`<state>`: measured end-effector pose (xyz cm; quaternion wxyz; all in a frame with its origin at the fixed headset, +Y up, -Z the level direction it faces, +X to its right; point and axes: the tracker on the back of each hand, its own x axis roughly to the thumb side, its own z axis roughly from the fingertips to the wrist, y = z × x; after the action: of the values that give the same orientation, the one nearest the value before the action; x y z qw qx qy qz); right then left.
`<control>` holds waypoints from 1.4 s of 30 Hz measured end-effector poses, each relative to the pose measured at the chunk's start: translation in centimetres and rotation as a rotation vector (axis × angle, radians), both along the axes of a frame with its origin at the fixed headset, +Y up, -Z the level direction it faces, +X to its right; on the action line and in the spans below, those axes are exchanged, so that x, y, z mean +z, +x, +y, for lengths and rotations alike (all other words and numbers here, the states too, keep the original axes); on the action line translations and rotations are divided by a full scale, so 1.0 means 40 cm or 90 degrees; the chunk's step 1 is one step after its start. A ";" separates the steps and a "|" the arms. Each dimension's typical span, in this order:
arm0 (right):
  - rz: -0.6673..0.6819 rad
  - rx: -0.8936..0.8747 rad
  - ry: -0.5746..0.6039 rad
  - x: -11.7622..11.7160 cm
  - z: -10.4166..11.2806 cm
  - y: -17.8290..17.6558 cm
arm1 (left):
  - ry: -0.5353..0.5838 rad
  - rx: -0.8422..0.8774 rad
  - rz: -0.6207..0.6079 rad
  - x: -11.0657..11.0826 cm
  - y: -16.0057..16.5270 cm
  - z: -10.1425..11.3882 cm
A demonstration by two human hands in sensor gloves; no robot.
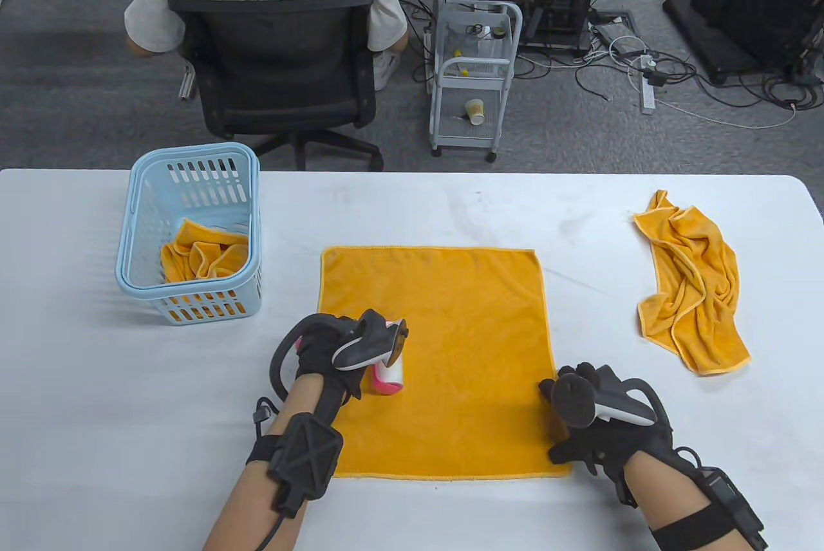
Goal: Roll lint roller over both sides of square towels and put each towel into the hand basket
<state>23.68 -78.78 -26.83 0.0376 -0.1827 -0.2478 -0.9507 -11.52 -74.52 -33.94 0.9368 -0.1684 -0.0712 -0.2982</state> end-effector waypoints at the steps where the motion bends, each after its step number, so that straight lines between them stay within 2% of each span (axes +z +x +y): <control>1: 0.000 0.000 0.000 0.000 0.000 0.000 | 0.003 -0.020 0.008 -0.001 -0.013 0.005; 3: -0.001 0.000 0.000 0.000 0.000 0.000 | 0.012 -0.020 0.014 -0.008 -0.041 0.017; 7: -0.001 0.000 0.001 0.000 0.000 0.000 | -0.033 0.217 0.045 -0.023 -0.031 0.011; 9: -0.001 -0.001 -0.001 -0.001 -0.001 0.000 | -0.070 0.325 0.031 -0.028 0.017 -0.009; 12: -0.003 -0.002 -0.003 -0.001 -0.001 0.001 | -0.085 0.373 -0.004 -0.029 0.088 -0.045; 15: -0.002 -0.001 -0.001 -0.001 -0.001 0.000 | -0.080 0.342 -0.018 -0.028 0.117 -0.070; 18: -0.001 0.000 -0.001 -0.001 -0.001 0.000 | -0.062 0.272 -0.015 -0.026 0.096 -0.070; 22: -0.002 0.001 0.000 -0.001 -0.001 0.000 | -0.006 0.049 0.002 -0.010 0.011 -0.039; 26: -0.005 0.000 0.000 0.000 -0.001 0.001 | 0.007 -0.065 0.033 0.009 -0.080 -0.015; 28: -0.005 0.001 0.002 0.000 -0.001 0.000 | -0.004 -0.048 0.048 0.018 -0.107 0.000; 30: -0.004 0.001 0.003 0.000 -0.001 0.000 | -0.032 0.079 0.062 0.029 -0.108 0.013; 32: -0.003 0.000 0.002 -0.001 -0.002 0.000 | -0.068 0.235 0.043 0.041 -0.062 0.023; 35: -0.003 -0.002 0.001 -0.001 -0.002 0.000 | -0.106 0.328 -0.011 0.054 0.040 0.016; 38: -0.003 -0.004 0.000 0.000 -0.002 0.001 | -0.134 0.356 -0.081 0.078 0.154 -0.014; 42: -0.004 -0.007 -0.001 0.000 -0.003 0.002 | -0.134 0.294 -0.114 0.092 0.205 -0.047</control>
<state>23.75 -78.90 -26.84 0.0314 -0.1809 -0.2479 -0.9512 -3.31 -76.41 -30.26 0.9473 -0.2172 -0.2209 -0.0810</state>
